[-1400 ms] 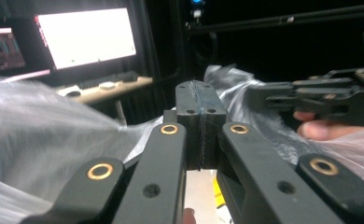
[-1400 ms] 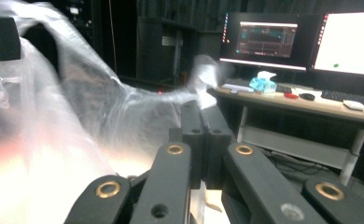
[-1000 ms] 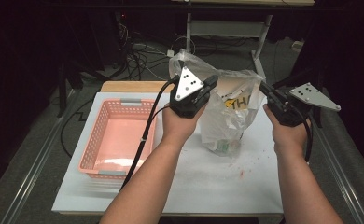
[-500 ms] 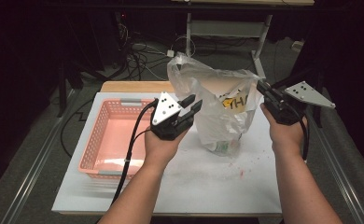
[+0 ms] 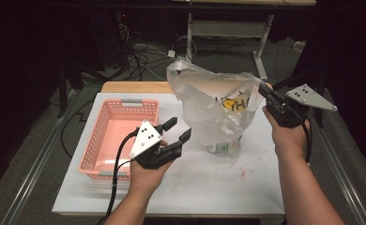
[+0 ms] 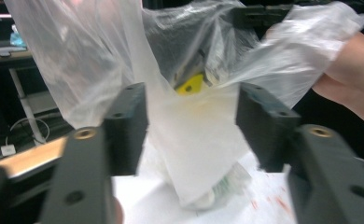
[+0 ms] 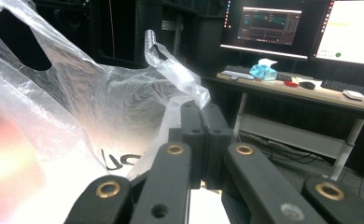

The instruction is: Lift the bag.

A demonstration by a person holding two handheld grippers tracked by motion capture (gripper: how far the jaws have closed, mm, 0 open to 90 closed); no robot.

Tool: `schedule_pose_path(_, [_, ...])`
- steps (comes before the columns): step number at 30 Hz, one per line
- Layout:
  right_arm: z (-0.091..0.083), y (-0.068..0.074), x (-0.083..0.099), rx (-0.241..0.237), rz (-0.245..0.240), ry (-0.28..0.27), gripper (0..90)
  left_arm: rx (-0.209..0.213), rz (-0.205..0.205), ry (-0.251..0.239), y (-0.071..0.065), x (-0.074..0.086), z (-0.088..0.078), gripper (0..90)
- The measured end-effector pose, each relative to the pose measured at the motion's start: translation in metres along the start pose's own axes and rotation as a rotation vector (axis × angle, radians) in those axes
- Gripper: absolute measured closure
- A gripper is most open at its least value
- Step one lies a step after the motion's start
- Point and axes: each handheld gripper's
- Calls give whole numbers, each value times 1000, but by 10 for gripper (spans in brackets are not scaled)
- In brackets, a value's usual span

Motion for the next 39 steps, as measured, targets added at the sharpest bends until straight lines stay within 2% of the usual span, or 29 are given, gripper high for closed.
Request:
schedule_pose_path(4, [1, 1, 2, -5, -4, 4, 900, 15, 7, 44, -6, 12, -2, 328])
schedule_pose_path(7, [1, 3, 4, -9, 1, 11, 900, 40, -26, 98, -7, 27, 8, 254])
schedule_pose_path(13, [-2, 3, 8, -16, -6, 17, 900, 83, -46, 179, -14, 56, 31, 144])
schedule_pose_path(20, [-14, 4, 11, -48, -1, 13, 862, 97, 9, 246, -23, 79, 44, 9])
schedule_pose_path(26, [-28, 9, 10, -74, 0, -11, 803, 103, -6, 269, -22, 93, 48, 0])
schedule_pose_path(30, [-38, 13, 11, -97, -1, -17, 753, 107, 4, 292, -22, 100, 50, 0])
schedule_pose_path(33, [-40, 14, 16, -130, 1, 10, 696, 105, 4, 300, -22, 105, 52, 0])
schedule_pose_path(36, [-41, 17, 29, -146, 6, 46, 594, 104, -12, 295, -21, 108, 51, 0])
schedule_pose_path(39, [-39, 19, 45, -158, 22, 78, 485, 101, -5, 301, -21, 111, 51, 0])
Point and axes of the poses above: each handheld gripper's, and its own axes: z roughly forward along the jaws, x roughly out of its underside, y roughly to its left, and after that the axes turned 7 degrees about -x, right-handed
